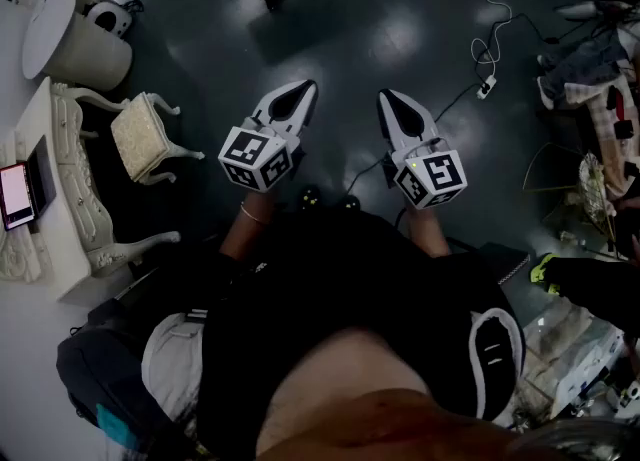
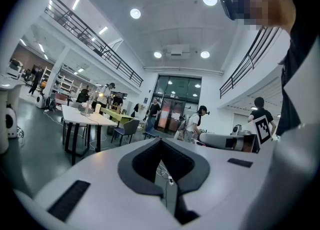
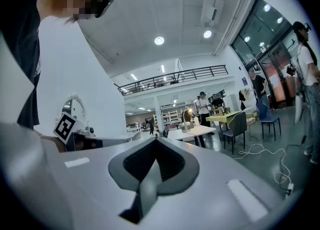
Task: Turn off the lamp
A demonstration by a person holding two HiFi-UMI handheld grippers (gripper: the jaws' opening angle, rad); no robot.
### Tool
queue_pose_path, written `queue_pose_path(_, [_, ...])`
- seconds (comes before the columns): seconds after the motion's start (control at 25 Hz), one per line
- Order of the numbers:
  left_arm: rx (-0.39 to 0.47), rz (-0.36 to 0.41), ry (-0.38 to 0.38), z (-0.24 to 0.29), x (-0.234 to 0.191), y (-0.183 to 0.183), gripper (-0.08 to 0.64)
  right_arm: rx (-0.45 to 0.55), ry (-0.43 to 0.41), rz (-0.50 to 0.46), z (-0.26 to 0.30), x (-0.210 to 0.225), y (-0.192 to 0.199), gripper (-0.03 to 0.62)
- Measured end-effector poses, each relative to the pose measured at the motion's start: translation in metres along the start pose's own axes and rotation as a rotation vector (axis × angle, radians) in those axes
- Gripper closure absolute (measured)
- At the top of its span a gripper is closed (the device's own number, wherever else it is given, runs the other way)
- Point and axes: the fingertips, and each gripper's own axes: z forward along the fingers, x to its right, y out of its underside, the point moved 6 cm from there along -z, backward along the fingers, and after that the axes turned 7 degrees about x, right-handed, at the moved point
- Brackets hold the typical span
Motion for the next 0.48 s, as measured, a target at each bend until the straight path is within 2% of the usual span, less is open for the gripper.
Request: queue_pose_path(0.48, [-0.009, 0.008, -0.003, 0.000, 0.023, 0.004, 0.554, 0.020, -0.008, 0.005, -0.020, 0.006, -0.007, 0.594])
